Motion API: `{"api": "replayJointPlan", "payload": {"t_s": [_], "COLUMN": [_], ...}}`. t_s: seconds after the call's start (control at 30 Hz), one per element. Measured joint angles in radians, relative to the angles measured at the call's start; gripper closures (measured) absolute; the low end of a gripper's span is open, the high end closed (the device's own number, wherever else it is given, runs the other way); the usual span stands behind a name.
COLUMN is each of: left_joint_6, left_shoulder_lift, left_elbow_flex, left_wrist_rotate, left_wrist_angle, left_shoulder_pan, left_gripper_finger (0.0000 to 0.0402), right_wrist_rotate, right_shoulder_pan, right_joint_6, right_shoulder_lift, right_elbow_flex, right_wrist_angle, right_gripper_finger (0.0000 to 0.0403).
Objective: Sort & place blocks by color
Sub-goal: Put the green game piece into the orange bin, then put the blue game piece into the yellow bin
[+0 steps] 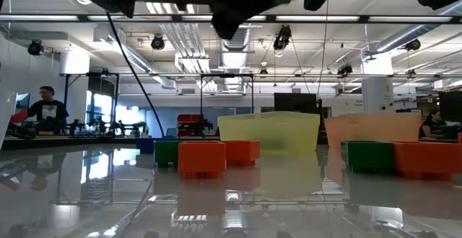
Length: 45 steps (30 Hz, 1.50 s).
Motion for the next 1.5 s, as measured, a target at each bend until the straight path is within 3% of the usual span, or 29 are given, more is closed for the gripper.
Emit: {"api": "replayJointPlan", "payload": {"t_s": [0.17, 0.33, 0.47, 0.6, 0.77, 1.1, 1.33, 1.5], "left_joint_6": [-0.124, -0.345, -0.512, -0.522, -0.528, -0.569, -0.567, -0.567], "left_shoulder_lift": [-0.116, -0.247, -0.308, -0.333, -0.341, -0.283, -0.229, -0.224], "left_elbow_flex": [0.033, 0.126, 0.223, 0.245, 0.178, 0.111, 0.109, 0.116], "left_wrist_rotate": [0.003, 0.014, 0.134, 0.209, 0.374, 0.362, 0.363, 0.363], "left_wrist_angle": [-0.452, -1.094, -1.526, -1.817, -1.874, -1.877, -1.875, -1.876], "left_shoulder_pan": [-0.012, -0.056, -0.126, -0.236, -0.366, -0.445, -0.445, -0.444], "left_gripper_finger": [0.0272, 0.0272, 0.0272, 0.0272, 0.0272, 0.0267, 0.0160, 0.0141], "right_wrist_rotate": [0.001, 0.002, 0.003, 0.012, 0.028, 0.058, 0.059, 0.056], "right_shoulder_pan": [0.000, 0.000, 0.000, 0.000, 0.000, 0.000, 0.000, 0.000], "right_joint_6": [0.005, 0.014, 0.011, -0.009, -0.013, -0.015, -0.014, 0.011], "right_shoulder_lift": [-0.085, -0.172, -0.214, -0.224, -0.203, -0.189, -0.189, -0.189], "right_elbow_flex": [0.000, -0.002, -0.002, -0.004, -0.008, -0.008, -0.008, -0.009], "right_wrist_angle": [-0.142, -0.296, -0.345, -0.364, -0.366, -0.362, -0.365, -0.385], "right_gripper_finger": [0.0169, 0.0169, 0.0170, 0.0171, 0.0172, 0.0170, 0.0170, 0.0170]}}
